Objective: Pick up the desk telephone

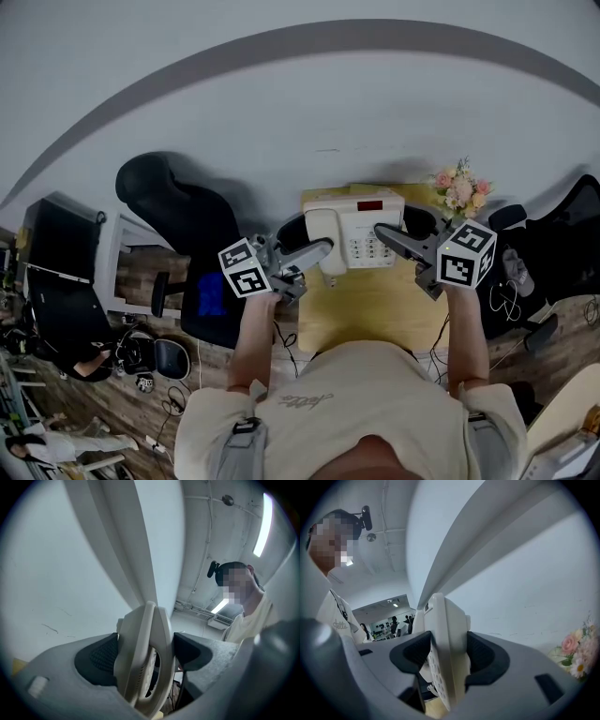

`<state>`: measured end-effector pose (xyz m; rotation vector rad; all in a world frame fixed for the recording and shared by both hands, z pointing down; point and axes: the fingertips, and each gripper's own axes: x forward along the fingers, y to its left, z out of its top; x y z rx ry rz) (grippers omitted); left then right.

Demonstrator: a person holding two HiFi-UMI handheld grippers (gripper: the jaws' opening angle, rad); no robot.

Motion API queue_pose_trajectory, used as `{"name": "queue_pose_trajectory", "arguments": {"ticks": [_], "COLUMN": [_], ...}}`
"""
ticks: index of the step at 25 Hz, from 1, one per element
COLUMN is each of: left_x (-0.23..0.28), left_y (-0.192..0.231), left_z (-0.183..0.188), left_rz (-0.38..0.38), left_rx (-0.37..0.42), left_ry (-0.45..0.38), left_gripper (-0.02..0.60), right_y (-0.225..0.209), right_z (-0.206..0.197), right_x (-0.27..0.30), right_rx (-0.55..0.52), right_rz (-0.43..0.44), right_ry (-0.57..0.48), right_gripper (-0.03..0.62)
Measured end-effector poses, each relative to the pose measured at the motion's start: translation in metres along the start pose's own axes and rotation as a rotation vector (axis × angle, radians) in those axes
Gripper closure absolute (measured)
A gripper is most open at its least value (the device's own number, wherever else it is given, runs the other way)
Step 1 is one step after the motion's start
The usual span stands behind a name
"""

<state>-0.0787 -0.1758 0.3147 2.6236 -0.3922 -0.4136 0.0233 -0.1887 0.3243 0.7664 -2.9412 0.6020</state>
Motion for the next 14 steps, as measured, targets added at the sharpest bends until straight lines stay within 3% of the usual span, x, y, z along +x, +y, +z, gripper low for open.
{"name": "queue_pose_trajectory", "arguments": {"ticks": [14], "left_x": [0.0001], "left_y": [0.0043], "left_z": [-0.0042], "left_rz": [0.005], "left_rx": [-0.020], "left_ry": [-0.004], "left_gripper": [0.216], "right_y": [-0.0038], "right_z": [-0.0053], "right_x": [0.0001], "right_rx": [0.016], "right_rz": [-0.007], "right_ry": [0.003], "right_gripper": [0.362]}}
